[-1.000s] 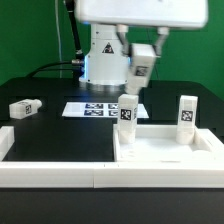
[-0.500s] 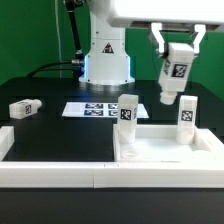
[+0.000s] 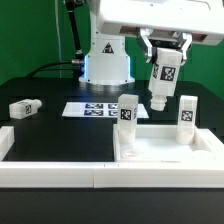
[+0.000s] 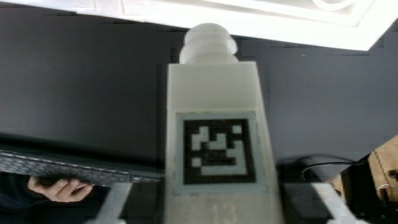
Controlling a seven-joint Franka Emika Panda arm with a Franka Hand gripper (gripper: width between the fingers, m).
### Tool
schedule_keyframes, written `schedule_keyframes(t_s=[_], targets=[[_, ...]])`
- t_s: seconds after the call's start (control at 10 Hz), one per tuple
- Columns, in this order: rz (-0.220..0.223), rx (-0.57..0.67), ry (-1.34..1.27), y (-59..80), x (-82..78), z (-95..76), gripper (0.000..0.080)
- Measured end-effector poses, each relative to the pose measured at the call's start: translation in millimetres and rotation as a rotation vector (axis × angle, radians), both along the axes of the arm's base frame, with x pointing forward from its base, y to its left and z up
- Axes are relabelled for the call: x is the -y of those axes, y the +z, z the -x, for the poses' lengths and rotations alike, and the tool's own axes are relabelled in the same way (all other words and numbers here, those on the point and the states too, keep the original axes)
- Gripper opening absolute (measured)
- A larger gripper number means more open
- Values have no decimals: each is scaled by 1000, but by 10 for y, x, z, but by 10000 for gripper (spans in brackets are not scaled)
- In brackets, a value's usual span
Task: Assemble square table
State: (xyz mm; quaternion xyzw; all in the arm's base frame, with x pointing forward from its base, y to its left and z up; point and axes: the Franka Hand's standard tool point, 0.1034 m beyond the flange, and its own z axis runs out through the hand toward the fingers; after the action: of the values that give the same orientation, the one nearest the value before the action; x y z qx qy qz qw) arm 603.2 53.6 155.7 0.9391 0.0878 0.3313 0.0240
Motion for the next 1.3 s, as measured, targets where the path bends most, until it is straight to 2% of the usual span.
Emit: schedule_keyframes(t_s=[0.1,0.2,0.3,0.4,0.8,0.9,1.0,1.1,1.3], targets=[[-43,-12,8,-85,-104,-67,290],[-80,-11,20,-70,-330,-153,290],[-81,-11,27,-38,-350,-202,290],[-77,-14,22,-56,-305,-192,290],[-76,-16,28,-72,-332,-183,290],[-83,-3,42,-172,-425,-92,290],[-83,-31,55,-333,-453,-31,290],[-88,-50,74,-473,-471,-43,290],[-108,-50,70,-462,-473,-173,290]])
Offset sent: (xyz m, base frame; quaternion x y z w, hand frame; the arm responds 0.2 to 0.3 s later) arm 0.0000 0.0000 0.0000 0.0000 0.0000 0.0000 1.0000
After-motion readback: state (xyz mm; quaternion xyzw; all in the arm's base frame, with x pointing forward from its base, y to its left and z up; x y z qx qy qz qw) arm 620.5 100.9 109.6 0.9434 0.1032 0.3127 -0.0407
